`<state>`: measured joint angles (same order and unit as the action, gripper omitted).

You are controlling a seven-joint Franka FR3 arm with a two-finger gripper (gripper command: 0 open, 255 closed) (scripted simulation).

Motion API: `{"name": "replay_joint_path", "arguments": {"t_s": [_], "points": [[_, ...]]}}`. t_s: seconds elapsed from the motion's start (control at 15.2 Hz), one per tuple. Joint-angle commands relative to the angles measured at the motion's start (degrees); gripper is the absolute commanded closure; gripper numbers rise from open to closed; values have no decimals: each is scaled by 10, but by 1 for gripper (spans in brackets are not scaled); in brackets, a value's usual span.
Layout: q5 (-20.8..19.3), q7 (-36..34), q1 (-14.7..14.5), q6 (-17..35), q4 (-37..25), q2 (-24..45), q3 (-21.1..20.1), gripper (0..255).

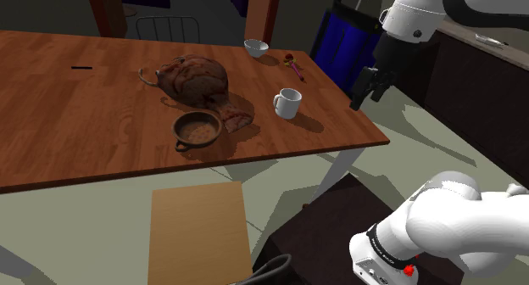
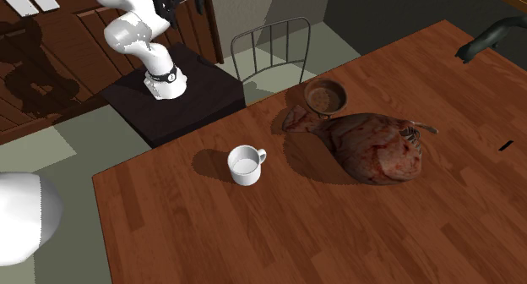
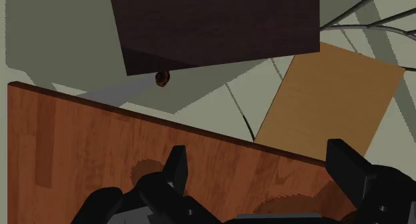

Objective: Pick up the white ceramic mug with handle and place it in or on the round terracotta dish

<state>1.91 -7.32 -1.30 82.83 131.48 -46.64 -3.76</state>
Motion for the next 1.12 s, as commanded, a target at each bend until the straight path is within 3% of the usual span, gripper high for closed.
{"name": "replay_joint_path", "arguments": {"t_s": [0.0, 0.53, 1.06], "points": [[0, 0, 0, 0, 0, 0, 0, 0], [-30, 48, 21, 121, -2, 122, 44, 0], [-42, 93, 37, 222, -53, 270, 84, 0]]}}
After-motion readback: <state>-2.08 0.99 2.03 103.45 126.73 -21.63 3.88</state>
